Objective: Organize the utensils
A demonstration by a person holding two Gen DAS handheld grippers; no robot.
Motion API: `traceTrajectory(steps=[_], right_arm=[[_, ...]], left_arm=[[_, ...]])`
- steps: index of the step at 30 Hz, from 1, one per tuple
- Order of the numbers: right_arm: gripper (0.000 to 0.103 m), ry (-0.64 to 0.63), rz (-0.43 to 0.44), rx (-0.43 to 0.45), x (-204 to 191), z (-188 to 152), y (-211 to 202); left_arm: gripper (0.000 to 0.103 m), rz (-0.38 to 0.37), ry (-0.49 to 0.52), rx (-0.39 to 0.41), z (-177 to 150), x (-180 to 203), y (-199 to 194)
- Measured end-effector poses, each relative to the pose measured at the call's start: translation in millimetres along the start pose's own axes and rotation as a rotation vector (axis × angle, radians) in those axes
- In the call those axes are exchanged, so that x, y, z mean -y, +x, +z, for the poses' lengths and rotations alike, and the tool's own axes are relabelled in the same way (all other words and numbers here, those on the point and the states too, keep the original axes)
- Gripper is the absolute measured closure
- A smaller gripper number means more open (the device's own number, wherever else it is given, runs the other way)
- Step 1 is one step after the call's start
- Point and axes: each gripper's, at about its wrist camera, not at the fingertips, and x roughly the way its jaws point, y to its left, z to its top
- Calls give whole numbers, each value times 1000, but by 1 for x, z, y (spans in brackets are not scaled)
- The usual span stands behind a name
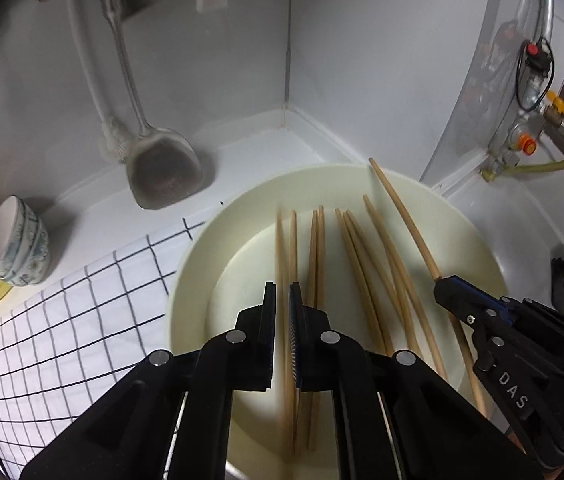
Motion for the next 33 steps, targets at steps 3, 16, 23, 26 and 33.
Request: traceTrajectory(steps=[3,16,23,26,33], right_arm=[[97,17,-8,-37,3,0,13],[62,-1,-67,-13,3,5,4],[56,0,-80,-4,1,-5,-10],[54,-5,-83,-4,0,-9,-16],[46,6,-94,25,-9,-16,-44]], left_arm=[[96,-4,8,-19,2,1,12],[29,34,-33,14,9,-14,4],[17,52,-61,24,6,-21,-13],[14,63,-69,24,2,-25,-22],[9,73,-55,28,-5,-27,-50]])
